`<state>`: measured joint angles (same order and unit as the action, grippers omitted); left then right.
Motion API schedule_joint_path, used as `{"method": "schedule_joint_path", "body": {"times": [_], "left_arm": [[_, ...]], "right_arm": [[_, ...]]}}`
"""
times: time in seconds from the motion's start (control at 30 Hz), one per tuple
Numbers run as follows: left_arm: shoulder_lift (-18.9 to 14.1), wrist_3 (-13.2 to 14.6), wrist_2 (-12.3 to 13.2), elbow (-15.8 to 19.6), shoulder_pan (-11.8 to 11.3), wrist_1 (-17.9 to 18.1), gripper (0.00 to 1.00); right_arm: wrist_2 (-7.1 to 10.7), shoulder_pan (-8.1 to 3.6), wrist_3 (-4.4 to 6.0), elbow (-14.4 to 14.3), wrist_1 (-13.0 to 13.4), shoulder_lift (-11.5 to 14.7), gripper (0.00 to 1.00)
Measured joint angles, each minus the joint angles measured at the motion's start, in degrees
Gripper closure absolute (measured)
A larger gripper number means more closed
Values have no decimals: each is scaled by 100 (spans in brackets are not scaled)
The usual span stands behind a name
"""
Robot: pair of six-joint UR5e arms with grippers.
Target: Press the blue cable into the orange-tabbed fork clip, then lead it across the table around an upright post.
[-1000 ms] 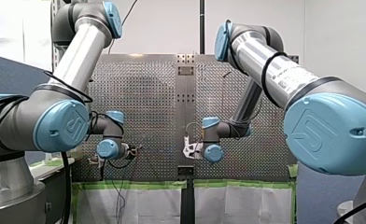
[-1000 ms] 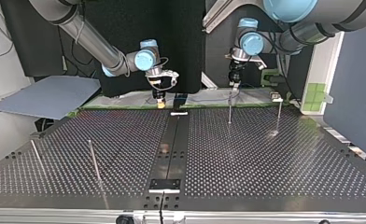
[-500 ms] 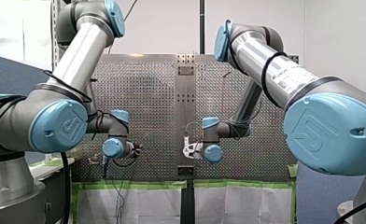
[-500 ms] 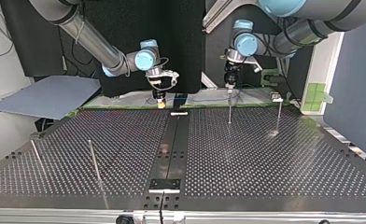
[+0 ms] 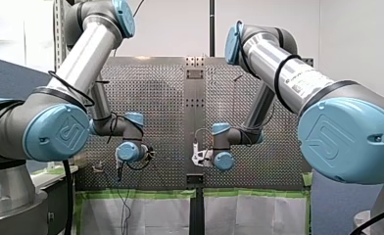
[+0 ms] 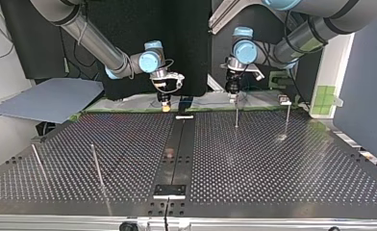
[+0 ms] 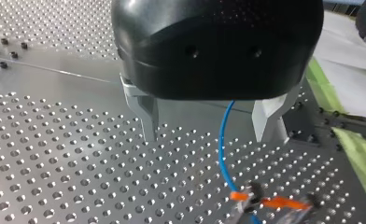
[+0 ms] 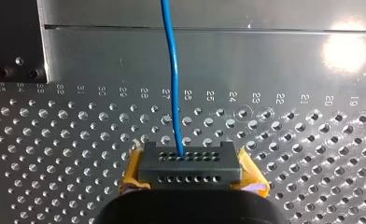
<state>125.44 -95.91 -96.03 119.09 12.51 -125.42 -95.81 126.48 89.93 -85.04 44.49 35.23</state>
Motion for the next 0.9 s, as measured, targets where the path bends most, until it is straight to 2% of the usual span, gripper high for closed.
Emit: {"method": "schedule_joint_path", "body": {"times": [0.3,0.63,0.9], "left_arm": [[161,-16,-91,-241,84,-263,0],[273,-19,-346,-563,155,-426,0],[380,-46,-372,-809,191,-623,0]], "right_arm": [[0,1,12,0,-25,0,100],[0,3,6,1,-28,2,100],[0,11,13,0,-54,0,100]]}}
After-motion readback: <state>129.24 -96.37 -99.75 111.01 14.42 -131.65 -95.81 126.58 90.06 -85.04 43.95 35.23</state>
